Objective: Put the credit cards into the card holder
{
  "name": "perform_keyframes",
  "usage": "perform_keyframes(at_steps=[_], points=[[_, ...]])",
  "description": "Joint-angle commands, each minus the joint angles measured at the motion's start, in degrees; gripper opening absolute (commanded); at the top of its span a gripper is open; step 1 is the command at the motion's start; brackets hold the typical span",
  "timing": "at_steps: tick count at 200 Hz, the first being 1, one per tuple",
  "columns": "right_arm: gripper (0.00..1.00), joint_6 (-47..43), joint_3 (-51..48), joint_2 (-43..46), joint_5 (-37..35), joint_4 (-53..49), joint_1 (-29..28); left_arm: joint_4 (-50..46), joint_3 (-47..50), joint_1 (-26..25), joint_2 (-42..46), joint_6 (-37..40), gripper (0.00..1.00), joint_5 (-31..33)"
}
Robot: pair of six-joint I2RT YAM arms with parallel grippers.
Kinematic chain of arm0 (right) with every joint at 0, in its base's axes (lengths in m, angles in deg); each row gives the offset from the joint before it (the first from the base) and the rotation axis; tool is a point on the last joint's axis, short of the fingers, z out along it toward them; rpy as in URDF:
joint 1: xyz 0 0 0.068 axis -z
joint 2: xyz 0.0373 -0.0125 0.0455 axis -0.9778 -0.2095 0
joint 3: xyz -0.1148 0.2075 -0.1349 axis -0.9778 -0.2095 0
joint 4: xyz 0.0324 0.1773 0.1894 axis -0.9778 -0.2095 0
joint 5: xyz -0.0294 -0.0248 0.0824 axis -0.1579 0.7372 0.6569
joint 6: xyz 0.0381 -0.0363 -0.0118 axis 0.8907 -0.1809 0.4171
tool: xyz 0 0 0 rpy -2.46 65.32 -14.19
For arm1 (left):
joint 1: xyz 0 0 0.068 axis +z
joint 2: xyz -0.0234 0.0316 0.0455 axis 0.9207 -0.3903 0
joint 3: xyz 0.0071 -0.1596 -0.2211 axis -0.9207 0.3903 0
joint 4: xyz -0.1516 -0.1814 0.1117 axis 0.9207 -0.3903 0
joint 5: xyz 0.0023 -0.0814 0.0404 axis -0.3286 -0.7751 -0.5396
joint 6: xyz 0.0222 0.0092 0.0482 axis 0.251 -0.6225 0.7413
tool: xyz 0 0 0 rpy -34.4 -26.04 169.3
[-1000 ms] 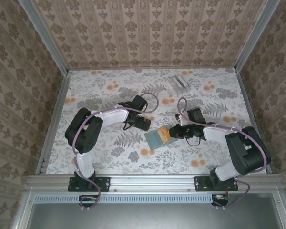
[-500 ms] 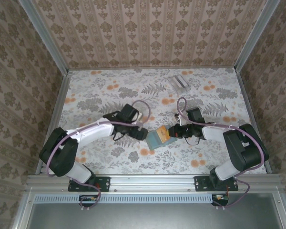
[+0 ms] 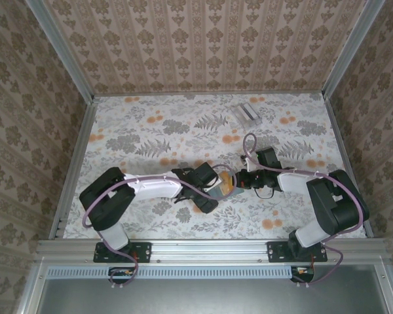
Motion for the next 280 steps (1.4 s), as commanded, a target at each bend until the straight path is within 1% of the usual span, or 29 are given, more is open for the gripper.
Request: perform_keyframes(at_steps=[1,18,35,66,82,94,112,132,161,181,193,210,234,240,251,258,266,280], points=[[0.0,-0.66,0.43,1.3,-1.72,-2.08,0.03,-0.89,-0.55,0.78,-1.45,1.75,1.0,11.02],[0.0,-0.72,0.51,1.58,-1.34,-2.38,0.04,-3.43,-1.4,1.68,-1.73,1.75,1.0,15.67],[0.0,-0.72,0.53,1.68,-1.27,-2.31,-0.01,-3.33,-0.46,2.38,-0.2,2.33,1.0,17.55],[0.0,0.2,0.78,1.28,-1.12,-0.53,0.03,-2.74,1.65,5.63,2.88,1.17,1.0,14.96],[0.0,0.69,1.51,0.47,-0.99,0.37,0.01,-2.14,2.89,5.99,4.25,1.21,1.0,14.95],[0.0,1.19,2.49,-0.65,0.08,0.91,-0.01,-1.16,4.07,6.27,6.03,1.58,1.0,13.33],[0.0,2.24,3.41,-2.32,1.65,2.79,0.03,0.6,5.76,6.97,9.48,1.9,1.0,8.94],[0.0,3.45,3.46,-3.35,2.46,4.57,0.07,3.46,7.62,9.08,12.84,-0.22,1.0,1.69],[0.0,4.21,2.89,-4.2,2.83,5.91,0.01,10.11,10.26,15.69,14.06,-6.99,1.0,-13.54],[0.0,4.86,2.81,-5.18,3.42,6.47,0.07,13.78,11.26,19.24,12.6,-10.98,1.0,-19.01],[0.0,5.17,2.72,-5.81,4.45,6.99,0.16,14.99,11.47,20.61,11.2,-12.38,0.96,-21.19],[0.0,5.39,2.71,-6.58,5.77,7.37,0.34,13.92,10.74,21.29,9.25,-13.5,0.9,-19.63],[0.0,6.26,2.28,-7.12,7.38,8.7,0.77,14.21,10.43,21.41,7.56,-14.07,0.84,-20.01],[0.0,6.28,2.27,-7.14,7.78,8.97,0.85,14.69,10.45,21.39,7.11,-14.2,0.78,-20.38],[0.0,6.39,2.27,-7.3,8.33,9.28,0.99,14.79,10.19,21.39,6.17,-14.24,0.58,-21.38],[0.0,6.57,2.27,-7.4,8.62,9.51,1.1,14.44,9.87,21.43,5.66,-14.23,0.5,-21.76],[0.0,7.0,2.19,-7.46,9.11,9.97,1.25,14.07,9.45,21.43,5.1,-14.46,0.47,-21.91],[0.0,7.38,2.19,-7.46,9.89,10.53,1.39,14.35,9.27,21.39,4.76,-14.98,0.47,-22.05]])
